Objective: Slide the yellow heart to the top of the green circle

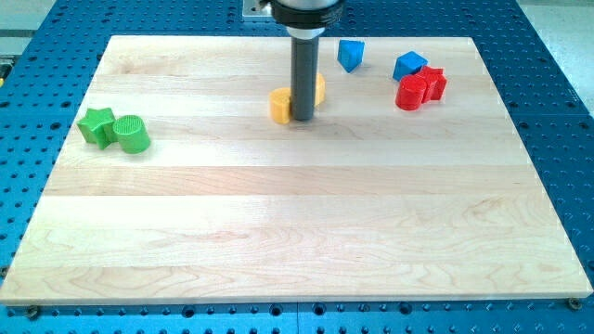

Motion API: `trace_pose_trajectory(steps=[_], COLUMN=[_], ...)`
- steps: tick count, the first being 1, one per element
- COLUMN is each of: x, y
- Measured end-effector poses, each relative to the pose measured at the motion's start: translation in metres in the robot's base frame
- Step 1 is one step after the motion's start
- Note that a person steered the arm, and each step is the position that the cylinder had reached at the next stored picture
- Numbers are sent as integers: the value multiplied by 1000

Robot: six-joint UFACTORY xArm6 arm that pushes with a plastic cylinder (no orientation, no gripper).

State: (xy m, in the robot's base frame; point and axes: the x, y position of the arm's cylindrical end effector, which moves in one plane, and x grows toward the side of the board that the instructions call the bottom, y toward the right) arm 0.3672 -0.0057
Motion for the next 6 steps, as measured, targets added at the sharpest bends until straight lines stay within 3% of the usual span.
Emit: trace_pose_trajectory(steps=[1, 4, 5, 6], x=[0, -5, -31, -53], y=[-78, -145, -92, -110])
